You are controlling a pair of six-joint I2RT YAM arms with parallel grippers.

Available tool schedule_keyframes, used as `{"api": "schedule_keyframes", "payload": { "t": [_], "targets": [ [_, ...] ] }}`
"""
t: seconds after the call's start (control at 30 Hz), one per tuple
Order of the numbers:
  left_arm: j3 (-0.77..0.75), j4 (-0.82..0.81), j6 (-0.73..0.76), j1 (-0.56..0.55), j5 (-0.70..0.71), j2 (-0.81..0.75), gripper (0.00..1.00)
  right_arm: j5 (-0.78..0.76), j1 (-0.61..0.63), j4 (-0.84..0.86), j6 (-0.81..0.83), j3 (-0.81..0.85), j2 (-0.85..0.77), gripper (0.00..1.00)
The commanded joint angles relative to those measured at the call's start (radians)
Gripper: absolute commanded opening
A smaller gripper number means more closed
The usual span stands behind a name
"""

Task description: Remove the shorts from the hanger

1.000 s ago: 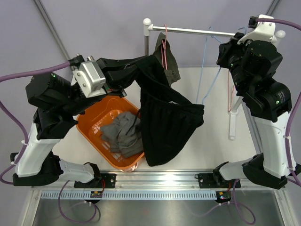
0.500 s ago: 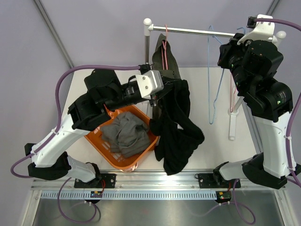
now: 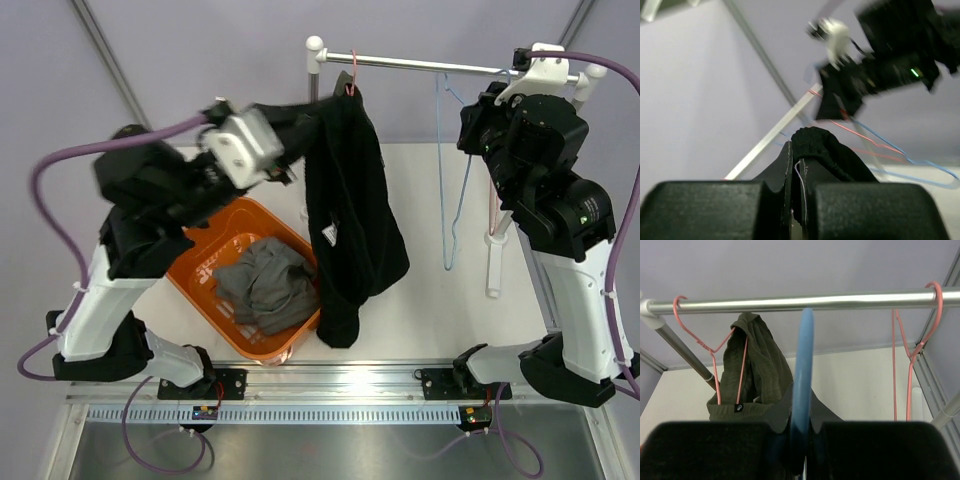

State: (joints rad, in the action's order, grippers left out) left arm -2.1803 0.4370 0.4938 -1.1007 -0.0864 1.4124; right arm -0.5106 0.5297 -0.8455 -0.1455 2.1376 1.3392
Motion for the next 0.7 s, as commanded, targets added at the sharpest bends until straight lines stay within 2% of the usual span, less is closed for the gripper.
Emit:
{"api": "schedule_keyframes", "payload": {
  "t": [0.0,0.13,0.3,0.37,0.5,0.63,0.67],
  "targets": [
    [-0.101,-0.336,0.179,-0.001,0.151,-0.095,0.00,0.017,-0.005,0.040,0.001,-0.037,-0.041,0.00],
    [-0.069,-0.509,0.301,0.001,0.227,-0.133,0.00,0.027,-0.005,0.023,-0.002,-0.077,-0.052,0.00],
    [-0.007,-0.582,0.400,0.001,0.241,-0.165,0.00,0.023,-0.005,0.017,0.001,-0.114,-0.080,0.00],
    [0.040,-0.604,0.401,0.001,0.249,-0.184,0.00,0.017,-0.005,0.017,0.003,-0.127,-0.087,0.00],
    [0.109,-0.537,0.344,0.001,0.261,-0.205,0.00,0.021,-0.005,0.010,0.007,-0.131,-0.098,0.00],
    [0.293,-0.566,0.267,0.002,0.333,-0.251,0.00,0.044,-0.005,0.016,0.004,-0.159,-0.110,0.00],
    [0.398,-0.576,0.249,0.004,0.380,-0.279,0.00,0.047,-0.005,0.014,0.004,-0.163,-0.112,0.00]
  ]
}}
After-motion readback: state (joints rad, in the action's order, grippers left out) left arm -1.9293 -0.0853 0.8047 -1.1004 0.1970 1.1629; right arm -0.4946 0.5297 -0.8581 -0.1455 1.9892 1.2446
